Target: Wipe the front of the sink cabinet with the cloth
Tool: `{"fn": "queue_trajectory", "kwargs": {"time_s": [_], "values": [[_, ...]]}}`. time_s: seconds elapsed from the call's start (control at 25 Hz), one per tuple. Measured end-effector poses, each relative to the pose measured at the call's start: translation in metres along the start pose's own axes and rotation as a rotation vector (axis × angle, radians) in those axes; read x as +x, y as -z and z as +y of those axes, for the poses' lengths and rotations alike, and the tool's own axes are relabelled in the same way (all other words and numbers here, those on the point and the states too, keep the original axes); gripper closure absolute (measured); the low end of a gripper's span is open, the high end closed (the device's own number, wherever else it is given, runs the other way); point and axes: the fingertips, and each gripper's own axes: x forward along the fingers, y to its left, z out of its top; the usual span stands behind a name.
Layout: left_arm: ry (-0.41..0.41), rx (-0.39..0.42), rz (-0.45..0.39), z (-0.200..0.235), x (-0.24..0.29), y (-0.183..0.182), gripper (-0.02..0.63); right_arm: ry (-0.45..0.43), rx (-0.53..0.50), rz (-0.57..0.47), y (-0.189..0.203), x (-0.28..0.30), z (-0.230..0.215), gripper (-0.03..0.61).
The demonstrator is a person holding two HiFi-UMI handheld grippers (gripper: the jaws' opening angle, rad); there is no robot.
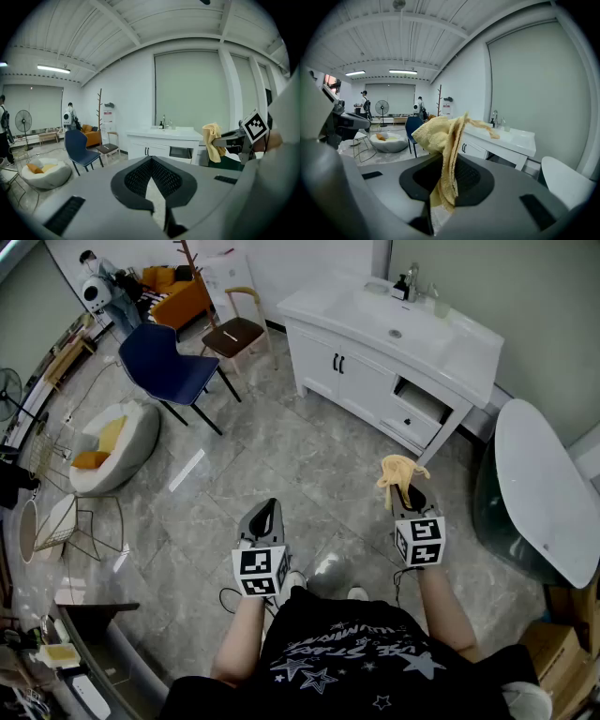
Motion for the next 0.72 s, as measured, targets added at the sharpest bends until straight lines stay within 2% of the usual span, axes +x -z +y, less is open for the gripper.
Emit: {"fn": "queue_trajectory", "kwargs": {"time_s": [0.28,0.52,0.72], "values": [[0.011,0.026,-0.022,0.060,-0.001,-0.002,0.598,0.009,-0.003,0.001,-0.013,0.027,0.049,0.500],[-0.008,0.011,0.030,0.142,-0.014,0.025,0.598,0.038,0.050,0.002,-0.024,0.067,0.106,0.500],[0.008,0.023,0.038,0.194,-0.022,0.034,0.598,0.056,0.070,0.014,-0.026,0.085,0.143,0.499]]}}
